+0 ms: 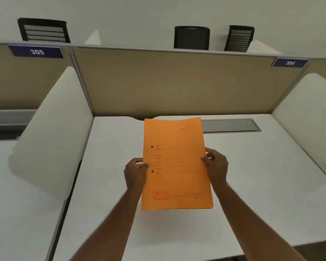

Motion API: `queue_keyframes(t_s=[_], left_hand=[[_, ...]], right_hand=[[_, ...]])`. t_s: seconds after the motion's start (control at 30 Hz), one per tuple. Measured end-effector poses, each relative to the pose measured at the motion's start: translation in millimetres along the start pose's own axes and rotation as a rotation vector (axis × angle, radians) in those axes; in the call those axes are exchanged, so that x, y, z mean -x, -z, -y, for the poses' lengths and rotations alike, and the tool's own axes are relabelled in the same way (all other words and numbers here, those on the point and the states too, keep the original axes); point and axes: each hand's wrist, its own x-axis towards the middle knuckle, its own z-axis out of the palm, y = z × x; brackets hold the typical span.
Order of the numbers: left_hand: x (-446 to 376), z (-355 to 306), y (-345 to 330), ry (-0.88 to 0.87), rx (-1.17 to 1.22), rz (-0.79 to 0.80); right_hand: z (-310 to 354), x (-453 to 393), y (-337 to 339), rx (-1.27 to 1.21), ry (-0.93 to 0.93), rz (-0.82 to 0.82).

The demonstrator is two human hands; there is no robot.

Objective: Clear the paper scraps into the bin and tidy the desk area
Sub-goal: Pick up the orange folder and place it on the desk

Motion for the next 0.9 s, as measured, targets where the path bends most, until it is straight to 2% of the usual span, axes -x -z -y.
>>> queue_keyframes(t_s=[0.2,0.43,0.7,0.9], left_hand=[[-87.1,-3.7,-69.3,0.110,-0.051,-0.060],[-174.2,1.3,-124.2,0.144,-0.139,-0.083],[-242.9,25.1,-174.6,0.182,-0.227,-0.063],[-263.0,40.4,-199.0,0.183,-0.264,-0.085]], right_hand=[[-37.2,-105.7,-47.8,0.045,-0.055,0.107],[-71.3,-194.3,-98.5,0.073,-0.102,0.173],[-119.5,-262.0,-144.3,0.129,-0.153,0.225],[-143.9,-285.9,-168.0,0.165,-0.196,0.257]])
